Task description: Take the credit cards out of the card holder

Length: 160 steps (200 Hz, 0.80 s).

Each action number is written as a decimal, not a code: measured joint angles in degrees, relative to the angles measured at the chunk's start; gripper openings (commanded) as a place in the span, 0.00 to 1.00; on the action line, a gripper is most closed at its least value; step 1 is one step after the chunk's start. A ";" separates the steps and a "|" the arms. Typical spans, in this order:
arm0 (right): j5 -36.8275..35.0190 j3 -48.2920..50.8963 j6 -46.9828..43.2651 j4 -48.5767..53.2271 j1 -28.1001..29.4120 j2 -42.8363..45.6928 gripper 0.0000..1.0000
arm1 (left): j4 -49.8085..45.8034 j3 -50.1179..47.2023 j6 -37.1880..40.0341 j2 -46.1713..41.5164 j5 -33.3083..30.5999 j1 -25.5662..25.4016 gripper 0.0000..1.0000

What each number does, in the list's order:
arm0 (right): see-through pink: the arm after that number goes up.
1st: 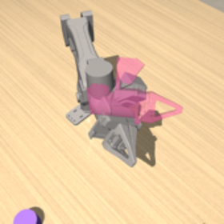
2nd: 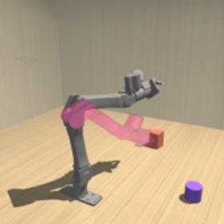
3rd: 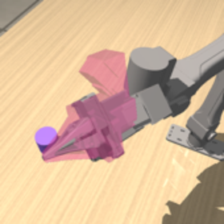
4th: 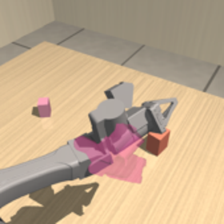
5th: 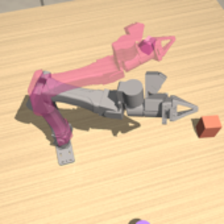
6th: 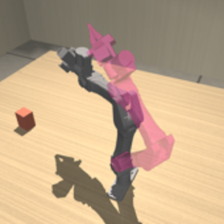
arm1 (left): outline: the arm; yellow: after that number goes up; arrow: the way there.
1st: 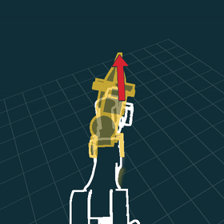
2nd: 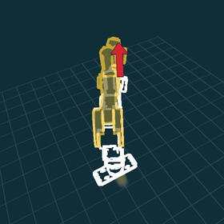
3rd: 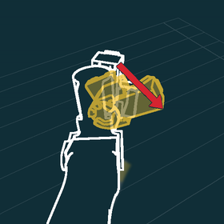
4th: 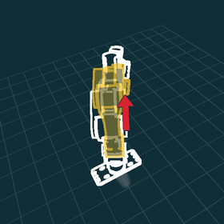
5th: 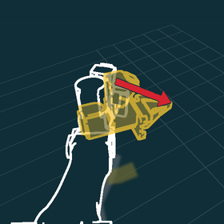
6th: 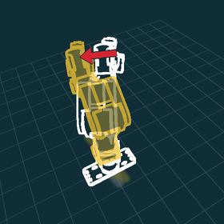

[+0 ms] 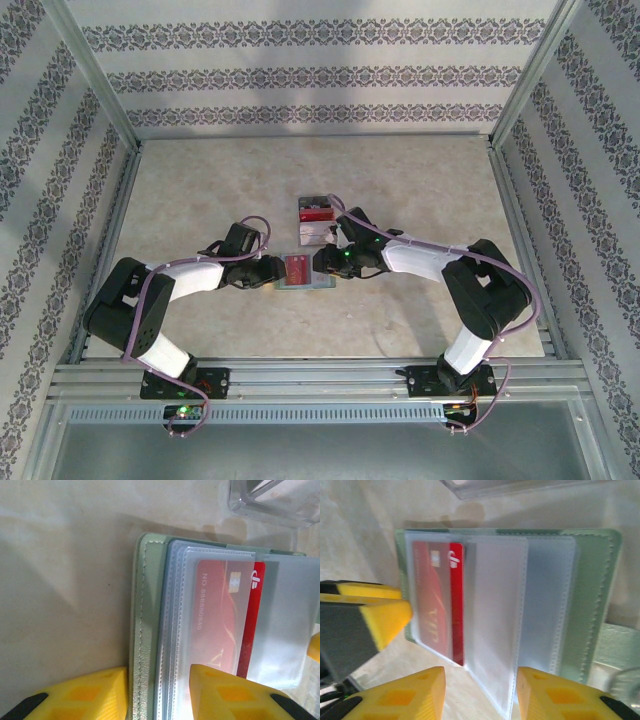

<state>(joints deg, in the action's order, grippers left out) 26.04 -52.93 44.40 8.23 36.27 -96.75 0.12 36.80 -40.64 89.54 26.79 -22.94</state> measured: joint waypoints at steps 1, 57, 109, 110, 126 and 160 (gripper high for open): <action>0.07 0.04 0.13 -0.13 0.00 0.02 0.42 | 0.00 0.00 0.02 -0.02 0.00 0.02 0.38; 3.85 1.22 5.22 -8.98 2.14 0.37 0.41 | -0.04 0.00 0.02 -0.02 -0.04 0.00 0.38; 4.92 -0.57 6.54 -11.96 4.15 -3.78 0.41 | -0.48 -0.02 0.04 -0.63 -0.90 -0.26 0.39; 4.92 -0.61 6.54 -11.96 4.17 -3.87 0.41 | -0.52 -0.02 0.04 -0.70 -0.92 -0.26 0.39; 4.92 -1.46 6.54 -12.00 4.52 -5.53 0.41 | -0.98 -0.07 0.26 -1.33 -1.33 -0.31 0.39; 4.92 -3.04 6.54 -12.11 5.27 -7.98 0.41 | -2.67 -1.97 1.68 -7.23 -2.64 2.38 0.43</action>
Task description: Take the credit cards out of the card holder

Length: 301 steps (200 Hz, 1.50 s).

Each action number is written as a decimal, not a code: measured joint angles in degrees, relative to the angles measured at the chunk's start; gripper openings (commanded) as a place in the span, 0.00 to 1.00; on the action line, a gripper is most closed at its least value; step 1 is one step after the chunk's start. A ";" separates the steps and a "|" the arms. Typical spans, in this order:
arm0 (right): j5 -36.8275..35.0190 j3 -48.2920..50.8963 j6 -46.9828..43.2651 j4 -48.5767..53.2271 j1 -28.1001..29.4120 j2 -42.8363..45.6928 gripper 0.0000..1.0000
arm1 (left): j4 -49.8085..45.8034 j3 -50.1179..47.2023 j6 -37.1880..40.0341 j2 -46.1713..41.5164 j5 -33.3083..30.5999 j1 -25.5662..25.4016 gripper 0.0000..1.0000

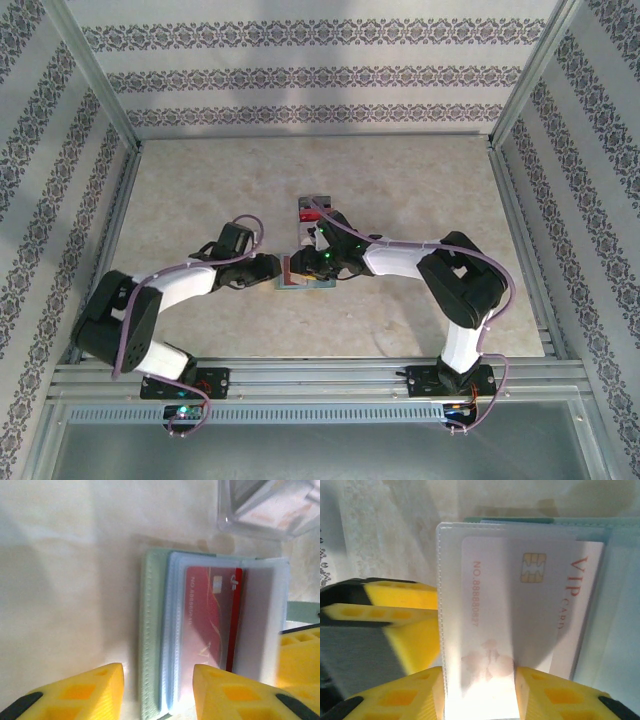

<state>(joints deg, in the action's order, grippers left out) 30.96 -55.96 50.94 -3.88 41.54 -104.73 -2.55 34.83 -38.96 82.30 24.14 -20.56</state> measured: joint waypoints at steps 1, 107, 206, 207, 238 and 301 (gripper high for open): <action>0.00 -0.04 0.00 -0.02 0.00 -0.02 0.41 | -0.07 -0.07 0.04 -0.20 -0.04 0.11 0.43; -0.57 -2.78 -0.79 1.68 -0.50 -1.60 0.45 | -3.76 -1.42 1.42 -8.31 1.57 4.50 0.45; -6.21 8.44 -10.95 14.64 -15.65 26.53 0.53 | 4.83 -1.20 -1.20 4.22 8.76 4.02 0.38; -6.29 8.55 -11.02 14.75 -15.78 26.64 0.53 | 4.83 -1.07 -1.18 4.42 8.76 4.02 0.38; -7.63 12.70 -12.52 18.91 -19.43 31.30 0.54 | 5.70 1.38 -1.18 8.22 8.76 3.87 0.34; -8.44 13.51 -13.92 20.72 -20.94 33.66 0.55 | 5.64 2.71 -1.29 10.29 7.67 2.80 0.23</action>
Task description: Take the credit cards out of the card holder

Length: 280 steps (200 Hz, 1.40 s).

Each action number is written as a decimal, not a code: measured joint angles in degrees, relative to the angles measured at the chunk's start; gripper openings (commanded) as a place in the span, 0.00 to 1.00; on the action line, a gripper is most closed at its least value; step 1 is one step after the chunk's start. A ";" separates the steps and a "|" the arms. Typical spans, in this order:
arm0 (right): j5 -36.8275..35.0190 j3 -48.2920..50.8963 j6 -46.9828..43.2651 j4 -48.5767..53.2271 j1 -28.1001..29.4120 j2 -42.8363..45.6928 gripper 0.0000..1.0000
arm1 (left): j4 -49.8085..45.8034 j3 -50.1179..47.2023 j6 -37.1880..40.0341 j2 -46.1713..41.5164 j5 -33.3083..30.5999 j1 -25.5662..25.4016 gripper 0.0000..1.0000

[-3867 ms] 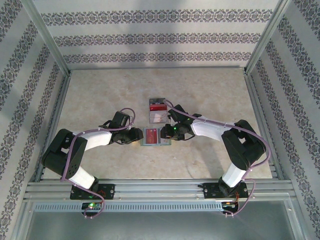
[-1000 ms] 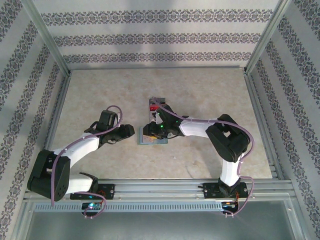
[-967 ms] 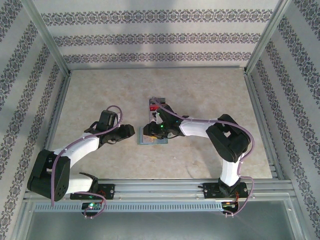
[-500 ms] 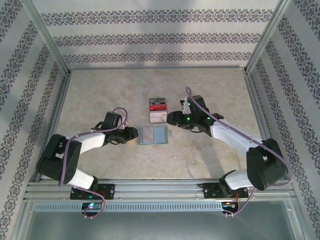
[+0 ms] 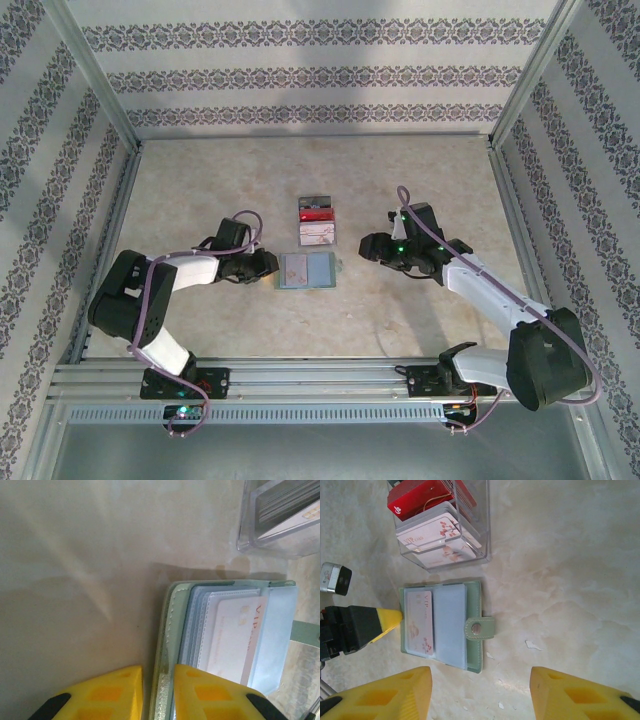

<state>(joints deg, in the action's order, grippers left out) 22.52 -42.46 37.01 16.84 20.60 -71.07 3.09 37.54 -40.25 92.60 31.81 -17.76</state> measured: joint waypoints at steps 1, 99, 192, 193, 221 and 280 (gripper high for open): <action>0.00 0.00 -0.02 0.04 0.00 -0.02 0.55 | 0.02 0.00 -0.02 0.02 -0.02 -0.02 0.23; 0.52 0.00 -0.15 -1.01 0.92 -5.60 0.54 | 5.31 5.62 -2.27 6.25 -0.85 -8.85 0.21; 2.64 -0.17 0.20 -2.47 2.56 -7.02 0.52 | 2.75 3.28 -2.08 -4.09 -3.32 -9.99 0.25; 2.73 -0.17 0.17 -2.51 2.60 -7.04 0.52 | 2.75 3.28 -2.05 -4.22 -3.30 -9.99 0.25; 6.64 -0.76 0.74 -5.09 2.93 -8.48 0.47 | 3.41 3.34 -2.89 -4.24 -1.29 -9.97 0.18; 9.75 -1.70 2.16 -8.22 4.81 -14.27 0.34 | 8.55 5.79 -5.97 4.35 2.12 -12.72 0.14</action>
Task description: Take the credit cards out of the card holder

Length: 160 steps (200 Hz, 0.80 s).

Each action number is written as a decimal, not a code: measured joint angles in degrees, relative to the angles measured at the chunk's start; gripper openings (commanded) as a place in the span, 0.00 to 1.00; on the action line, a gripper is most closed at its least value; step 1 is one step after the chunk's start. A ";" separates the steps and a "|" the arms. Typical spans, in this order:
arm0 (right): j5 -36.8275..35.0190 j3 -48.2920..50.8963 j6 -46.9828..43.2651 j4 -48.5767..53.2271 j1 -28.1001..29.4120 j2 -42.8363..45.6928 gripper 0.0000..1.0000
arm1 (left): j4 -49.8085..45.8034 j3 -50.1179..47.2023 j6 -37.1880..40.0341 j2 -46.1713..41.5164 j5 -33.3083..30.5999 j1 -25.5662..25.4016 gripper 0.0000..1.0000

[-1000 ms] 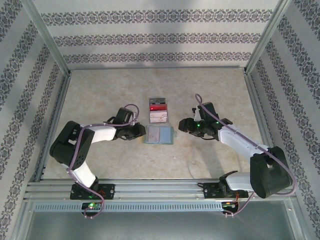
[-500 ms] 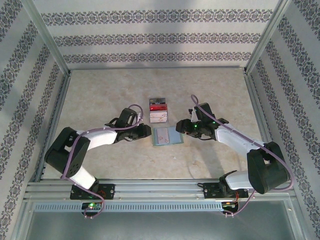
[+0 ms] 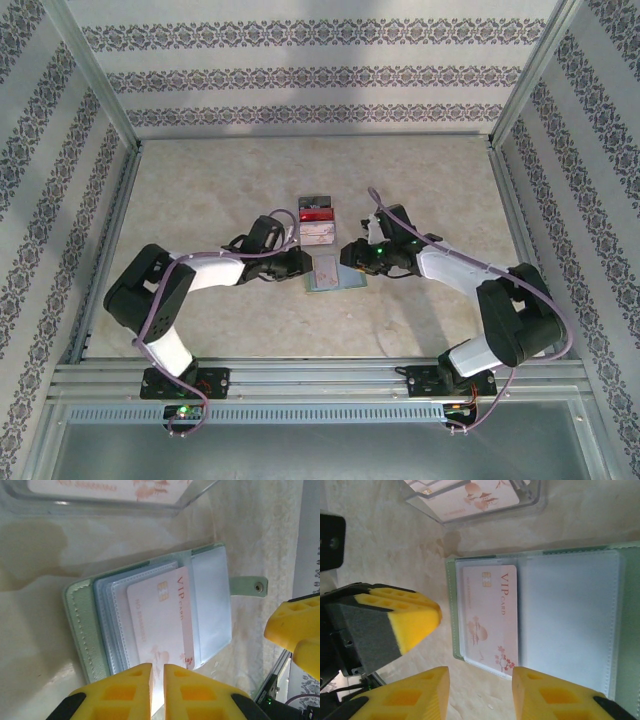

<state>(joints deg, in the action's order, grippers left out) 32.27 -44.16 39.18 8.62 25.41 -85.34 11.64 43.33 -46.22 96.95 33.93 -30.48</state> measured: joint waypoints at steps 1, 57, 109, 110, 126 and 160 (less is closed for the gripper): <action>0.00 0.00 0.00 -0.02 0.00 -0.04 0.34 | 0.04 0.04 0.00 0.13 0.00 -0.04 0.14; -0.26 -0.35 0.09 -0.81 1.44 -2.51 0.34 | 0.20 1.16 -0.07 1.66 -0.02 -0.28 0.13; -0.46 -1.49 0.09 -0.81 2.32 -4.66 0.32 | 0.39 1.92 0.20 4.35 -0.28 -0.28 0.13; -0.46 -1.53 0.09 -0.81 2.38 -4.72 0.32 | 0.39 1.92 0.20 4.37 -0.31 -0.28 0.13; -0.46 -2.10 0.09 -0.90 2.62 -5.40 0.29 | 0.37 2.03 0.59 4.48 -0.52 -0.28 0.13; -0.39 -3.52 0.20 -1.25 2.62 -7.52 0.21 | 0.20 2.08 1.16 4.48 -1.22 -0.28 0.13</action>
<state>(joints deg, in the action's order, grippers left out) 31.88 -47.68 39.38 7.38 28.03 -92.86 11.84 45.41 -45.06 101.43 32.71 -30.76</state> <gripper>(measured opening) 0.239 0.132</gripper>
